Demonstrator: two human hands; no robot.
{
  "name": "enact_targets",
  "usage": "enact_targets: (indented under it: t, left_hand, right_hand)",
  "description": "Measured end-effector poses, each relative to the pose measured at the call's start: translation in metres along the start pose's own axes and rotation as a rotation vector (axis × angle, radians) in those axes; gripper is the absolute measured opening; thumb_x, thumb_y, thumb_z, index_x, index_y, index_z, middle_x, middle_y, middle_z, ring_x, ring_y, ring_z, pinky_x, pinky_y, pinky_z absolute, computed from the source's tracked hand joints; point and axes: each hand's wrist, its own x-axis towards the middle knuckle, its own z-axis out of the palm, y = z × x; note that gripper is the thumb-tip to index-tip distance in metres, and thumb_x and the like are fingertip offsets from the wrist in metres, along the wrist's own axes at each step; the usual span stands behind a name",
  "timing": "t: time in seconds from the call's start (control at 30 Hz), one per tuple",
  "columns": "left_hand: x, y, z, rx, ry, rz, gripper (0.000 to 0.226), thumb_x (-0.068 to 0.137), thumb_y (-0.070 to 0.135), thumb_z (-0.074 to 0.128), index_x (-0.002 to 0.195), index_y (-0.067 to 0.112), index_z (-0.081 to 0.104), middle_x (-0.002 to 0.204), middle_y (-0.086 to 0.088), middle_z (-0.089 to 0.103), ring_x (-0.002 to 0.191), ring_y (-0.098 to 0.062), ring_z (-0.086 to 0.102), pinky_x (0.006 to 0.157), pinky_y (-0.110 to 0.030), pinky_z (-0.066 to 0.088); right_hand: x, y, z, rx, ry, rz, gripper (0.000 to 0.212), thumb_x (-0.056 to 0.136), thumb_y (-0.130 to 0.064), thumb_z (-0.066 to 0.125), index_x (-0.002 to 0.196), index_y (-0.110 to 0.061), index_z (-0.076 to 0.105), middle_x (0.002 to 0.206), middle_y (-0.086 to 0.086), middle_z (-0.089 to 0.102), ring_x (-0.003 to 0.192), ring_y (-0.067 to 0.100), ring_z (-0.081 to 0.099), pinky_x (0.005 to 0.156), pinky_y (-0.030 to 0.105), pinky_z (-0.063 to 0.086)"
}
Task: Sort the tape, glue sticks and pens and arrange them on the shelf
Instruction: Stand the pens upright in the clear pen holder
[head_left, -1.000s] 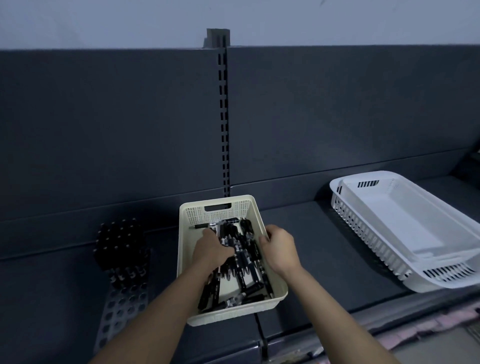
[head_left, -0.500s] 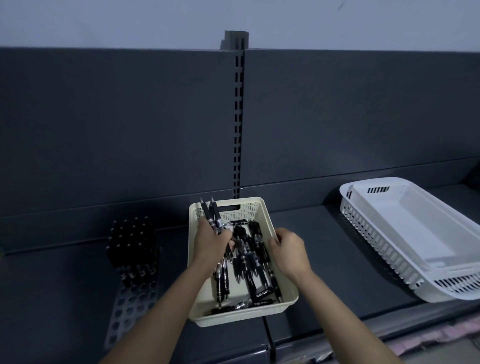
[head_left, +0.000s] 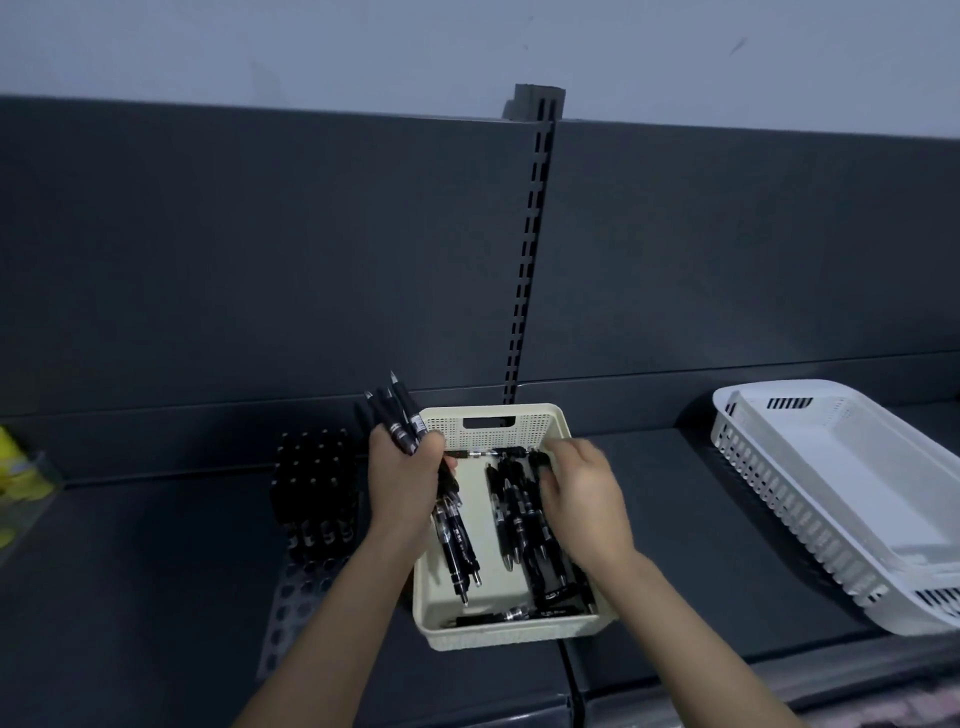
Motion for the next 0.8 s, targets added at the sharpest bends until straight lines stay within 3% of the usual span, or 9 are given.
enact_targets:
  t: [0.1, 0.2, 0.3, 0.4, 0.53, 0.63, 0.7, 0.8]
  left_hand:
    - [-0.003, 0.001, -0.008, -0.02, -0.001, -0.016, 0.012, 0.083, 0.006, 0.055, 0.086, 0.013, 0.046, 0.06, 0.001, 0.06, 0.053, -0.015, 0.057, 0.048, -0.03, 0.047]
    - [-0.006, 0.005, -0.014, -0.054, 0.008, -0.03, 0.013, 0.083, 0.004, 0.056, 0.086, 0.012, 0.047, 0.068, -0.003, 0.056, 0.051, -0.011, 0.058, 0.045, -0.027, 0.047]
    - [-0.007, 0.008, -0.017, -0.074, 0.023, -0.042, 0.013, 0.083, 0.003, 0.056, 0.086, 0.012, 0.047, 0.072, -0.007, 0.053, 0.052, -0.01, 0.057, 0.046, -0.027, 0.048]
    - [-0.009, 0.008, -0.02, -0.069, 0.039, -0.044, 0.013, 0.083, 0.004, 0.057, 0.086, 0.012, 0.048, 0.074, -0.01, 0.054, 0.057, -0.014, 0.057, 0.051, -0.029, 0.048]
    - [-0.009, 0.01, -0.026, -0.055, 0.066, -0.034, 0.013, 0.082, 0.007, 0.059, 0.088, 0.012, 0.049, 0.081, -0.014, 0.056, 0.069, -0.024, 0.056, 0.064, -0.039, 0.049]
    - [-0.01, 0.012, -0.024, -0.054, 0.071, -0.023, 0.014, 0.083, 0.004, 0.058, 0.088, 0.011, 0.048, 0.075, -0.009, 0.056, 0.062, -0.018, 0.058, 0.057, -0.033, 0.051]
    - [-0.014, 0.011, -0.019, -0.055, 0.064, -0.039, 0.015, 0.082, 0.001, 0.057, 0.085, 0.012, 0.047, 0.067, -0.003, 0.055, 0.056, -0.014, 0.058, 0.052, -0.03, 0.05]
    - [-0.021, 0.006, -0.01, -0.028, 0.056, -0.047, 0.014, 0.08, 0.001, 0.059, 0.085, 0.01, 0.05, 0.065, -0.002, 0.057, 0.058, -0.018, 0.058, 0.06, -0.037, 0.051]
  right_hand:
    - [0.004, -0.012, 0.019, -0.031, -0.242, -0.017, 0.021, 0.088, -0.006, 0.052, 0.107, -0.006, 0.061, 0.104, 0.013, 0.063, 0.092, 0.029, 0.059, 0.072, 0.029, 0.042]
    - [0.007, -0.016, 0.037, -0.181, -0.5, 0.131, 0.019, 0.093, -0.017, 0.05, 0.101, -0.004, 0.06, 0.103, 0.016, 0.063, 0.093, 0.033, 0.062, 0.075, 0.034, 0.048]
    - [0.008, -0.023, 0.05, -0.298, -0.61, 0.143, 0.02, 0.092, -0.016, 0.047, 0.076, -0.01, 0.058, 0.091, 0.013, 0.068, 0.086, 0.031, 0.065, 0.066, 0.033, 0.05]
    - [0.01, -0.03, 0.058, -0.214, -0.658, 0.144, 0.032, 0.09, -0.022, 0.047, 0.06, -0.019, 0.04, 0.07, 0.003, 0.059, 0.071, 0.027, 0.06, 0.058, 0.029, 0.043]
    - [0.013, -0.025, 0.059, 0.022, -0.66, 0.216, 0.033, 0.085, -0.02, 0.059, 0.056, -0.025, 0.044, 0.054, -0.01, 0.051, 0.054, 0.007, 0.054, 0.046, 0.019, 0.038]
    - [0.018, -0.02, 0.051, 0.226, -0.619, 0.357, 0.036, 0.084, -0.021, 0.066, 0.053, -0.02, 0.047, 0.045, -0.009, 0.048, 0.031, -0.002, 0.041, 0.033, 0.013, 0.028]
    - [0.021, -0.018, 0.044, 0.357, -0.57, 0.442, 0.03, 0.083, -0.019, 0.066, 0.057, -0.017, 0.051, 0.047, -0.007, 0.051, 0.033, 0.001, 0.042, 0.034, 0.014, 0.03]
    - [0.023, -0.019, 0.026, 0.675, -0.507, 0.526, 0.023, 0.085, -0.014, 0.067, 0.064, -0.019, 0.06, 0.053, -0.011, 0.062, 0.046, 0.002, 0.055, 0.045, 0.014, 0.041]
